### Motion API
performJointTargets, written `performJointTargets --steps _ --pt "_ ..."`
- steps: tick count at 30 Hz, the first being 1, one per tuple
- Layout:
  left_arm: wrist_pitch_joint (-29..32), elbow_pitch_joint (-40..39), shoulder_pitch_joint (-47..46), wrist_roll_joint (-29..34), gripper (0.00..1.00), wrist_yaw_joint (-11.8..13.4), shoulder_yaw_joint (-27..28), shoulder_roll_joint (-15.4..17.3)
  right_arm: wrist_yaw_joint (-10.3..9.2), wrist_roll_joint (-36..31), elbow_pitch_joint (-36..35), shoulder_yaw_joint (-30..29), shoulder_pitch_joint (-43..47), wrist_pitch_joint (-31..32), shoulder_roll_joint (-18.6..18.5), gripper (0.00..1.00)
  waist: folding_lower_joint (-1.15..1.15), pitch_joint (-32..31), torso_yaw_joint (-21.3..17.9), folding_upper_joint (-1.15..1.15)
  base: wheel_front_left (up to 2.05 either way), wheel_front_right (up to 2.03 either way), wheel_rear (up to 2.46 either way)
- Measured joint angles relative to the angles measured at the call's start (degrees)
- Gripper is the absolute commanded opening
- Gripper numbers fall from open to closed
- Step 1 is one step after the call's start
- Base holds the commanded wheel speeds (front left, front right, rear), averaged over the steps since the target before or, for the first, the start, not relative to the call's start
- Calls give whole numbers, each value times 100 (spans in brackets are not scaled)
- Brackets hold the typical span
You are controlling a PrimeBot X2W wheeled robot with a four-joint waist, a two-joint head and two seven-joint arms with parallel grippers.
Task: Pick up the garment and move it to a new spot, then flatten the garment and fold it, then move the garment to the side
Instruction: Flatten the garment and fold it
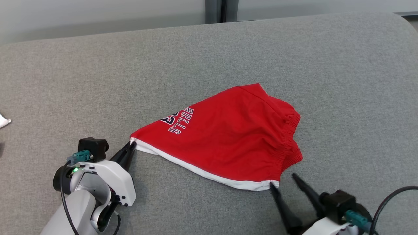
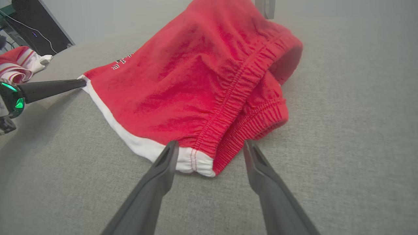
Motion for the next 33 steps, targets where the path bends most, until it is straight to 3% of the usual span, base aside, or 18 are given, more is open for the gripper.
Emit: performJointTargets --steps 3,9,10,11,12,13,24,33 --pt "-53 48 -53 0 0 0 -18 -16 0 175 179 430 22 59 -60 100 0 34 14 0 0 0 0" --pt "-121 101 -145 10 0 0 -58 -25 0 243 464 632 -194 25 -180 100 0 82 48 0 0 0 0" --pt "-137 105 -158 11 0 0 -59 -26 0 253 493 672 -231 23 -182 95 0 84 55 0 0 0 0" --pt "-137 105 -158 11 0 0 -59 -26 0 253 493 672 -231 23 -182 40 0 84 55 0 0 0 0" --pt "-154 111 -160 11 0 0 -63 -32 0 286 533 709 -263 11 -193 9 0 84 63 0 0 0 0" --pt "-177 119 -160 11 0 0 -64 -36 0 309 564 736 -281 -4 -208 0 0 82 72 0 0 0 0" --pt "-777 -163 -163 4 0 160 75 -63 0 586 244 947 -512 -364 -379 0 0 -61 100 0 0 0 0" --pt "-1154 -1408 -312 110 0 492 286 11 0 476 -446 325 -1111 -577 -561 0 0 -304 143 0 0 0 0"
